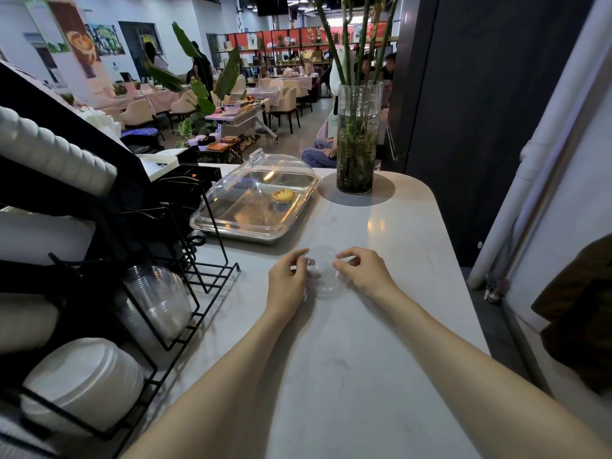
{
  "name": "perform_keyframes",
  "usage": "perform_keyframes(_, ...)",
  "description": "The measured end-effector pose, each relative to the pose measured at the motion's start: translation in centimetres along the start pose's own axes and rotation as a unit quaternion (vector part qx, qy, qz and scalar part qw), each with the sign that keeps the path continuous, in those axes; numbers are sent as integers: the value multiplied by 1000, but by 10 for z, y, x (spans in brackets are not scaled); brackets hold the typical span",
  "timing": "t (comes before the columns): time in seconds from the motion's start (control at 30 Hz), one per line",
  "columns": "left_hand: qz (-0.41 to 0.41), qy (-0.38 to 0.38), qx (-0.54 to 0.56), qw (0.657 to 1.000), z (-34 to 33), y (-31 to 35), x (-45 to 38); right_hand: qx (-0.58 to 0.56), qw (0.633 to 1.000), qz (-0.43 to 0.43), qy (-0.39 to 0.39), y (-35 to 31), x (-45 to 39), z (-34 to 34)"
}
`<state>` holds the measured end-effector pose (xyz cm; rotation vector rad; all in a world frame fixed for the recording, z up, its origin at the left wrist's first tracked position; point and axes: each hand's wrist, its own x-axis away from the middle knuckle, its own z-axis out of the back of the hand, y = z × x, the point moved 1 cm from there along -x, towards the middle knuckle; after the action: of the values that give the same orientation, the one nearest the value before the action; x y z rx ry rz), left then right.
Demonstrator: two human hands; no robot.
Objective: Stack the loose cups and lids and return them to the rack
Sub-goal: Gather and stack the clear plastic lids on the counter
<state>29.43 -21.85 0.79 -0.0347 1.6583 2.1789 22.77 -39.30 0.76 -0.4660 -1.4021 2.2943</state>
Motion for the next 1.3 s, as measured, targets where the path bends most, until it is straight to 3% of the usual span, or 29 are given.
perform_keyframes(0.27, -1, -56, 14, 998, 2, -2, 0, -103, 994, -23, -9, -5, 4, 1)
perform_keyframes(0.53, 81, -92, 172, 978, 10, 5, 1, -111, 990, -64, -56, -23, 12, 15)
perform_keyframes(0.77, -80, -39, 9, 996, 27, 12, 14, -187, 968, -138, -93, -35, 19, 9)
perform_keyframes(0.97, -308, -36, -165, 936, 35, 19, 28, -264, 934, -198, -139, -43, 27, 6)
perform_keyframes(1.1, -328, -18, -232, 915, 39, 11, 29, -295, 923, -192, -154, -42, 29, 4)
perform_keyframes(1.3, -315, 0, -228, 921, 50, 6, 27, -286, 919, -198, -185, -50, 34, -3)
